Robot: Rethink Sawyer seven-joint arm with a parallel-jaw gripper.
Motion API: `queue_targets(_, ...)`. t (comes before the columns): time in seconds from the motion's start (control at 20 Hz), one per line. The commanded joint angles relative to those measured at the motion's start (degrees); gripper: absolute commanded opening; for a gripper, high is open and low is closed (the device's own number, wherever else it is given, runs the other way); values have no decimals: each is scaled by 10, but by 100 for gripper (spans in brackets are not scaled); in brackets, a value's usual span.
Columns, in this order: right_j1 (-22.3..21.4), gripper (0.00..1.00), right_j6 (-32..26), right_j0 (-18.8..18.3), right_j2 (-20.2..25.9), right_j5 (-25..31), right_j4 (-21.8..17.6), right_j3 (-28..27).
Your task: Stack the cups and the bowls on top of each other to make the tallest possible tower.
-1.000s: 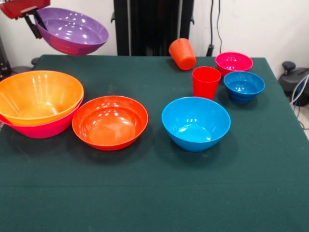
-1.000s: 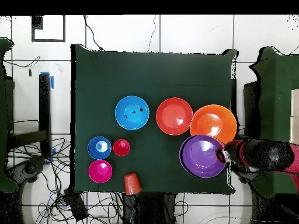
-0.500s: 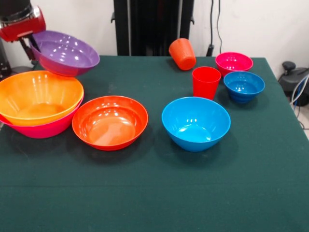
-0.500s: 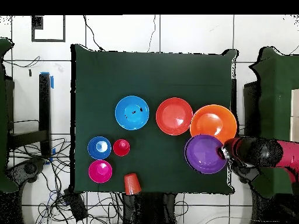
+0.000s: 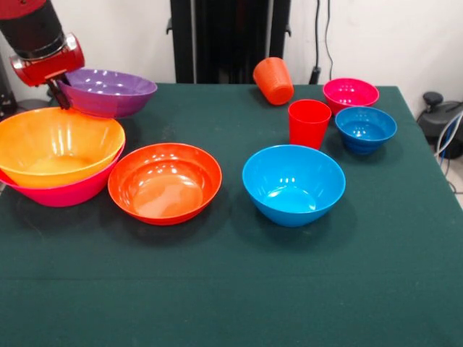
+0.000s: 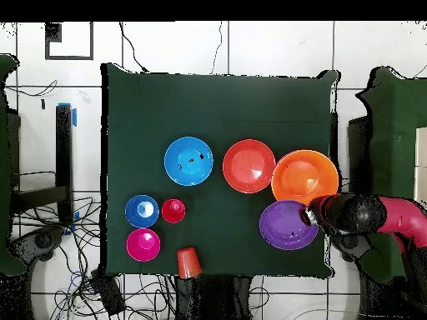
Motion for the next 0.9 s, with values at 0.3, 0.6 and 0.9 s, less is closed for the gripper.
queue_targets(0.3, 54, 0, -251, 49, 9, -9, -45, -82)
queue_targets(0.6, 22, 0, -253, 61, 9, 23, -37, -81)
queue_targets(0.9, 6, 0, -250, 71, 0, 31, -35, -80)
